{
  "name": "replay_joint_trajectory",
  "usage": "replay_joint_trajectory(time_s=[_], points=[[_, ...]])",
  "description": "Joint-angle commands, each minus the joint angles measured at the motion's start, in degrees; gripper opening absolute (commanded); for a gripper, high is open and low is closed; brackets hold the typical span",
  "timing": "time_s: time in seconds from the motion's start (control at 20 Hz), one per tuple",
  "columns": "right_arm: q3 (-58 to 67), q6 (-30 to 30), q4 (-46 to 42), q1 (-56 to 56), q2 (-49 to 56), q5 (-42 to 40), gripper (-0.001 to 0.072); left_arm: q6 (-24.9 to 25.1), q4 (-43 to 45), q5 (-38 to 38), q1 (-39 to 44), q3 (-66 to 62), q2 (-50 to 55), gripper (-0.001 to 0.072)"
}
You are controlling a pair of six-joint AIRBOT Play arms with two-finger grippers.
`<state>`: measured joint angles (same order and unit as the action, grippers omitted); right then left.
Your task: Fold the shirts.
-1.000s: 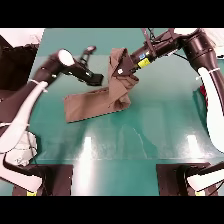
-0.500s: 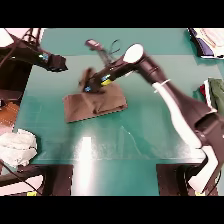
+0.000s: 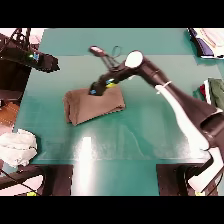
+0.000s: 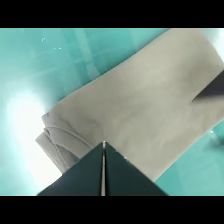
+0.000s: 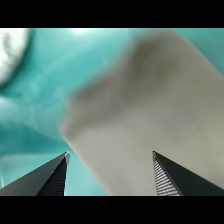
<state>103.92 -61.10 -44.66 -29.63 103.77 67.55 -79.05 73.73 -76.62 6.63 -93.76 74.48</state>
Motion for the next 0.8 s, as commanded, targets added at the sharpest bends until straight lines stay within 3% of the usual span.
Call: replay_joint_trajectory(time_s=[0.0, 0.05, 0.15, 0.4, 0.75], points=[[-11.3, -4.9, -1.5, 10.3, -5.2, 3.0, 0.0586, 0.0, 0.4, -0.2, -0.1, 0.0, -0.1, 0.0025], [-14.0, -6.2, -1.4, 13.8, -5.7, 3.0, 0.0589, 0.0, 0.3, 0.1, -0.1, 0.0, -0.1, 0.0025], [-18.1, -6.6, -1.3, 18.7, -5.6, 3.1, 0.0711, -0.1, 0.0, 1.2, -0.1, 0.0, -0.1, 0.0025], [-21.1, -6.6, 7.0, 22.0, -2.0, 3.2, 0.0710, -0.1, -1.1, 2.9, -0.1, 0.1, 0.3, 0.0025], [-8.0, -10.6, 9.2, 14.2, 11.7, 8.2, 0.0705, -0.1, -1.4, 2.2, -0.1, 0.2, 0.4, 0.0025]])
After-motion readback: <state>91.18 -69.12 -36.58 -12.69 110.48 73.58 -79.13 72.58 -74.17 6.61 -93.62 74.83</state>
